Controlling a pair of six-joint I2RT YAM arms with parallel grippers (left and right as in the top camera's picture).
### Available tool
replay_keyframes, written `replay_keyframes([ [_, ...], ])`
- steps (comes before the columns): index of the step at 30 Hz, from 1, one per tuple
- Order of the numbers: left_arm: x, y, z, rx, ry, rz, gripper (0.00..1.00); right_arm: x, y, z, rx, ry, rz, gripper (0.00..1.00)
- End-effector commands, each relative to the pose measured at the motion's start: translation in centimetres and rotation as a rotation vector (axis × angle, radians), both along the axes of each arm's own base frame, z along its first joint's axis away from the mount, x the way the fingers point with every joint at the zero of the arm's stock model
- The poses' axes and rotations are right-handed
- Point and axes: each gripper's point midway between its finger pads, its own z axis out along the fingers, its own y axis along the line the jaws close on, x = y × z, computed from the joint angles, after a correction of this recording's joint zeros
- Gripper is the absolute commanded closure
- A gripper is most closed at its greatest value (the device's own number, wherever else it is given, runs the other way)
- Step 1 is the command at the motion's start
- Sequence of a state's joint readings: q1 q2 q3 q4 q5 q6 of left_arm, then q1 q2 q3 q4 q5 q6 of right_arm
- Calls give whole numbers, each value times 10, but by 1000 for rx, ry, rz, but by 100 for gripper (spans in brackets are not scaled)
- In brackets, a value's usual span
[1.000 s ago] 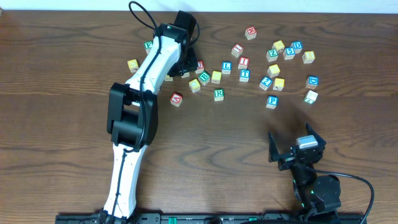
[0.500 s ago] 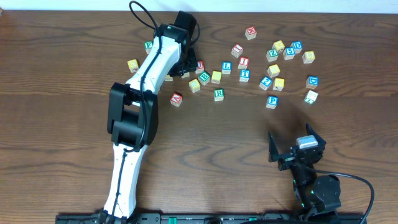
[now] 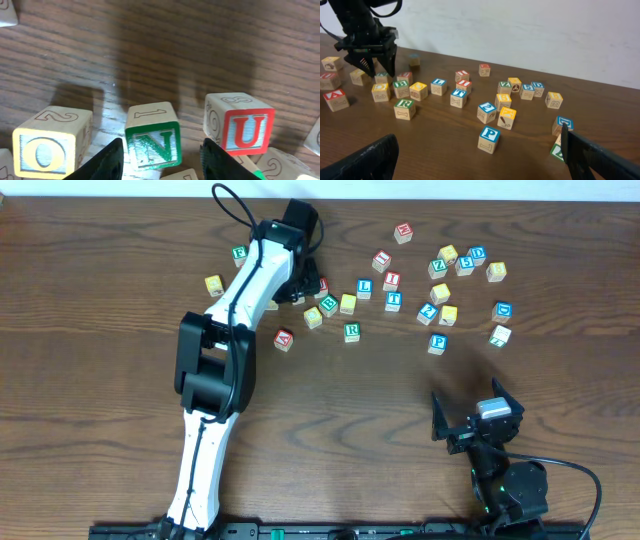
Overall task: Spell out NEURIPS
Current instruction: 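Close the left gripper on the green N block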
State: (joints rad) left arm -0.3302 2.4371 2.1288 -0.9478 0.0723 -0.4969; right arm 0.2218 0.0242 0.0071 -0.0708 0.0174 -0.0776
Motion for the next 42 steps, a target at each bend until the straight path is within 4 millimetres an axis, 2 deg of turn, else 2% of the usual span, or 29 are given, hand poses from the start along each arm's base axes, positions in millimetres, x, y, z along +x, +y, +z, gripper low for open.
replay_keyframes([
  [1,2,-2,-8,4,3,-8,51,0,-1,-1,2,2,-1,1],
  [26,5,3,-9,33,-7,-1,51,0,-1,-1,2,2,-1,1],
  [42,1,5,-16,44,7,0,52,0,-1,-1,2,2,-1,1],
])
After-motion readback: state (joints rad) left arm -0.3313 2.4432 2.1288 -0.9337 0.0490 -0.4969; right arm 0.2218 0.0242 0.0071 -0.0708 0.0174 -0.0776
